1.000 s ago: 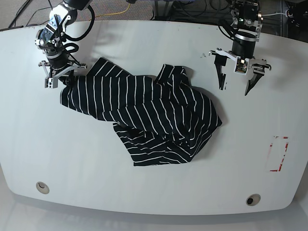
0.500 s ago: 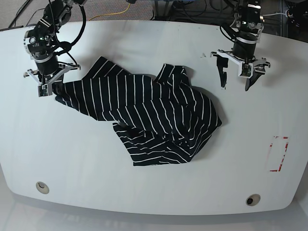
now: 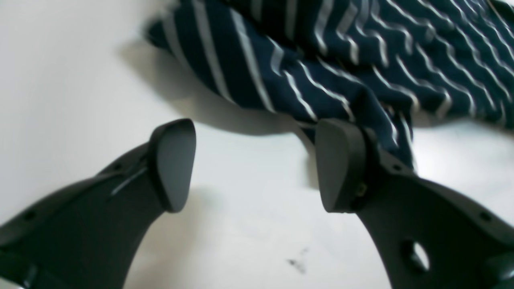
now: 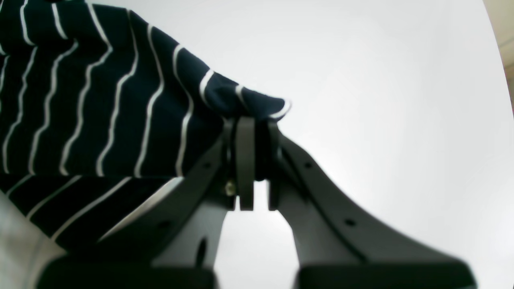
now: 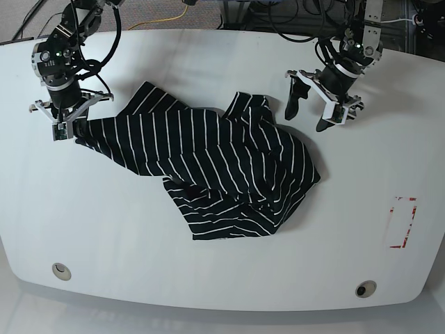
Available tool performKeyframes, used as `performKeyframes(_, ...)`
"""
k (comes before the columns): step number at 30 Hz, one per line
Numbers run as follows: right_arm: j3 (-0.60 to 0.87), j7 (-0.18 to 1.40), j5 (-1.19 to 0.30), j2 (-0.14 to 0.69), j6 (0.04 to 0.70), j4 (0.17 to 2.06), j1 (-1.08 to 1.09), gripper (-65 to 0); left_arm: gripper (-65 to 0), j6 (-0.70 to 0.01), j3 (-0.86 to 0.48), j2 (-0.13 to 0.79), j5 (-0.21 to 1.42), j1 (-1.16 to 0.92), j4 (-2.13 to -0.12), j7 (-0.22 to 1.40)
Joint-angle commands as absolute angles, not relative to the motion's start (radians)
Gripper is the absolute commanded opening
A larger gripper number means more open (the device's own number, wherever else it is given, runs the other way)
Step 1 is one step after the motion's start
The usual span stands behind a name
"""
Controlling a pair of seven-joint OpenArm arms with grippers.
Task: Layout the t-shirt on the table in an organized manner, then fold the t-shirt properly
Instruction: 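Move the left gripper onto the shirt's bunched collar area and grasp it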
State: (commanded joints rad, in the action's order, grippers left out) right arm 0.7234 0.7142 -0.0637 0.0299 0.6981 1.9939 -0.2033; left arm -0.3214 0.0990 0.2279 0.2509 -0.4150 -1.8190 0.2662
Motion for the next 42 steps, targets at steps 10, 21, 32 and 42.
performKeyframes(10, 0.723, 0.714, -0.064, 0.030, 0.698, 1.994, -0.202, -65.0, -21.5, -0.328, 0.268, 0.229, 0.226, -0.403, -1.816, 0.268)
performKeyframes(21, 0.723, 0.714, -0.062, 0.030, 0.698, 1.992, -0.202, -65.0, -21.5, -0.318, 0.323, 0.183, 0.091, -0.401, -1.751, 0.268)
performKeyframes(32, 0.723, 0.714, -0.065, 0.030, 0.698, 1.991, -0.202, -65.0, -21.2, -0.191, 0.295, 0.179, 0.061, -0.401, -1.748, 0.268)
performKeyframes(42, 0.723, 0.714, -0.065, 0.030, 0.698, 1.989, -0.202, -65.0, -21.2, -0.165, 0.295, 0.174, 0.059, -0.392, -1.715, 0.266)
